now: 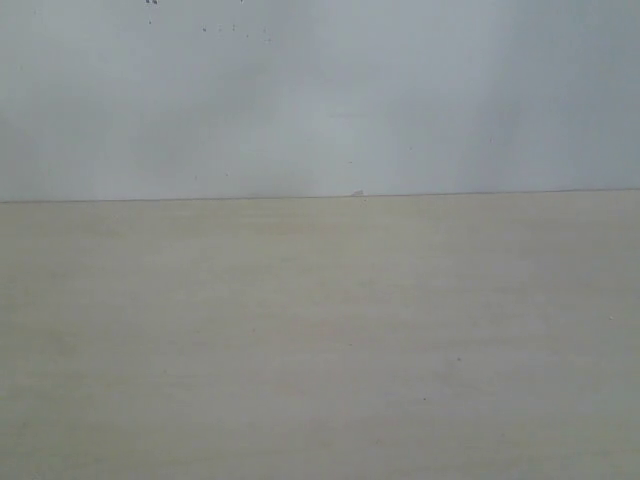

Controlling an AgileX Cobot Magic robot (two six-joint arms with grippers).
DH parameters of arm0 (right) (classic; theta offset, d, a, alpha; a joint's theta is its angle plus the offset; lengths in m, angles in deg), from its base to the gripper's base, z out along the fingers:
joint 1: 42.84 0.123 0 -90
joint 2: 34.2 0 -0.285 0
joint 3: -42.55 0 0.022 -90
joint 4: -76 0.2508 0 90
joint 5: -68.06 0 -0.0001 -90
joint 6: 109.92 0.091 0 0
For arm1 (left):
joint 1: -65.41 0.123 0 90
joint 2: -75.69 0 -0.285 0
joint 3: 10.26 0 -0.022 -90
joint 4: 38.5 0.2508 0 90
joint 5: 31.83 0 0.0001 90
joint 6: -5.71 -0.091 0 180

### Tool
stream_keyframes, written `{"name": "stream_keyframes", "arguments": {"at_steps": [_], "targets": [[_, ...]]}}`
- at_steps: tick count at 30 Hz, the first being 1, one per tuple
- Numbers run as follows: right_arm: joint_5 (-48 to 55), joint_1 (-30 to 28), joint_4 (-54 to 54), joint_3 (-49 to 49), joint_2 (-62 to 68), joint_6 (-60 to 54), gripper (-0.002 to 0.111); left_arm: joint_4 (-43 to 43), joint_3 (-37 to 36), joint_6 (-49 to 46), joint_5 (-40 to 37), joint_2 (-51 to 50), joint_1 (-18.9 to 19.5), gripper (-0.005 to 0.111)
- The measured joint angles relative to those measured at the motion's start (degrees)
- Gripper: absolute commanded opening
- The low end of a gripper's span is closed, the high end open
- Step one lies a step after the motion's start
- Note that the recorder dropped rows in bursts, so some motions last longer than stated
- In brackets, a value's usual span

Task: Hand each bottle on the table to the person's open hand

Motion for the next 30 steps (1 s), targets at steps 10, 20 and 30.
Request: {"name": "stream_keyframes", "arguments": {"at_steps": [10,20,30], "targets": [[-5.1,-4.3,0.0,16.5,-9.2,1.5,0.001,0.0,0.0,0.0,0.0,0.0,0.0,0.004],[-4.4,-7.4,0.2,17.1,-13.8,5.3,0.001,0.0,0.0,0.0,0.0,0.0,0.0,0.004],[-8.8,-7.4,1.5,17.2,-13.8,6.6,0.001,0.0,0.0,0.0,0.0,0.0,0.0,0.004]]}}
